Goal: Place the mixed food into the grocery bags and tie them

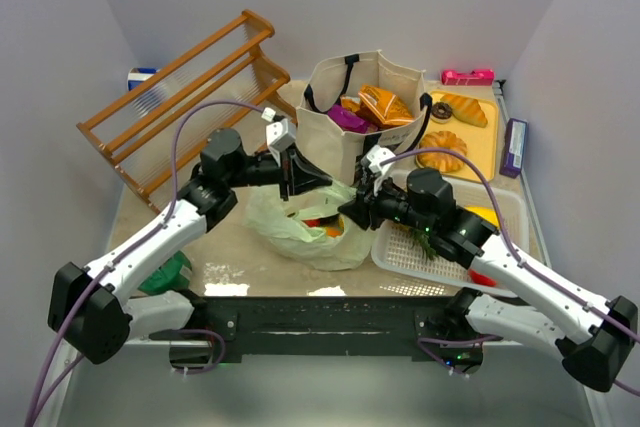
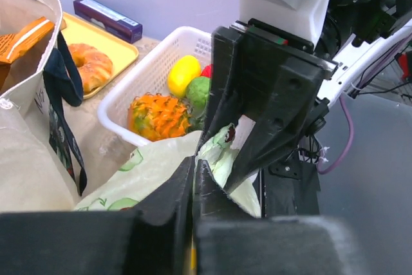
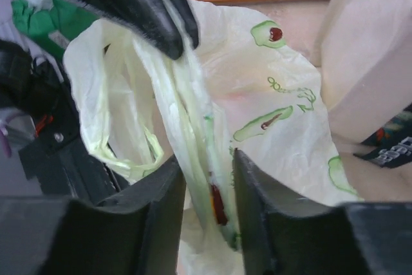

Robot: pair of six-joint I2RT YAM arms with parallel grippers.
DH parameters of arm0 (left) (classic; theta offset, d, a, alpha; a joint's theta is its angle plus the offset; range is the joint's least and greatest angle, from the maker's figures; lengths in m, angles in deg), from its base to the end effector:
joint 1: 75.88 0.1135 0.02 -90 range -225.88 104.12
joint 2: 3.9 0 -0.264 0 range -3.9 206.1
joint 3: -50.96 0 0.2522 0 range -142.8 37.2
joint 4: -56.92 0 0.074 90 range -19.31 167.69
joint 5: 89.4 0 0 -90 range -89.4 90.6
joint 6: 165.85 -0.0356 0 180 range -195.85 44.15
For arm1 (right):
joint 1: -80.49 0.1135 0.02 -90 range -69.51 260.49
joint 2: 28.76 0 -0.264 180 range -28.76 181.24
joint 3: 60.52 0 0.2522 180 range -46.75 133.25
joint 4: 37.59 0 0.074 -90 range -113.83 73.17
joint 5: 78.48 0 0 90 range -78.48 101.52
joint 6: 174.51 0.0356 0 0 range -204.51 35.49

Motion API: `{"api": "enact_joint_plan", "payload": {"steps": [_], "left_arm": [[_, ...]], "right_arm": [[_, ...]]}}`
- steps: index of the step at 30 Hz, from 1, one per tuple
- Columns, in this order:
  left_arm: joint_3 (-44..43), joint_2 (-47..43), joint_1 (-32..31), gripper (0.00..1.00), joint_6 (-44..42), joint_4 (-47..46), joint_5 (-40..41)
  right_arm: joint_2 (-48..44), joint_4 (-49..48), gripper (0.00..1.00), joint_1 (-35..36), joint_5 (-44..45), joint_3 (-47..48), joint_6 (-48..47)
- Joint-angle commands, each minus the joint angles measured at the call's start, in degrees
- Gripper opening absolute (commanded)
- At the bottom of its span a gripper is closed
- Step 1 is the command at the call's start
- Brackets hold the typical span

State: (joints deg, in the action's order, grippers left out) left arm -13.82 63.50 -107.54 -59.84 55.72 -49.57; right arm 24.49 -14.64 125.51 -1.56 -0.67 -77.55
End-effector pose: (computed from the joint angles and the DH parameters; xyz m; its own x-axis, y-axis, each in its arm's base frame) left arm 0.2131 -0.1635 0.3433 -0.2932 -0.0267 -0.9557 0.9454 0.1403 -0.2940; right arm 0.1476 0.1591 0.3234 -0.2996 -0.1328 -0.9448 -0.8122 0.5551 0.1795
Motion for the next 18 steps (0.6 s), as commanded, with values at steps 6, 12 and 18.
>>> {"api": "enact_joint_plan", "payload": {"steps": [6,12,18], "left_arm": [[-5.05,-2.87,-1.04,1.00,-13.45,20.05,11.76],[0.31,-9.03,-2.09,1.00,-20.05,24.26,9.56],[-2.06,-5.27,-5.78,1.00,-22.86,28.58,12.56]], "right_arm": [[-4.83,-1.73,0.00,0.07,16.15,0.14,6.31],[-2.46,0.21,0.00,-1.16,14.14,2.69,4.82],[-1.93,-0.58,0.00,-2.82,11.50,3.13,4.64]]}}
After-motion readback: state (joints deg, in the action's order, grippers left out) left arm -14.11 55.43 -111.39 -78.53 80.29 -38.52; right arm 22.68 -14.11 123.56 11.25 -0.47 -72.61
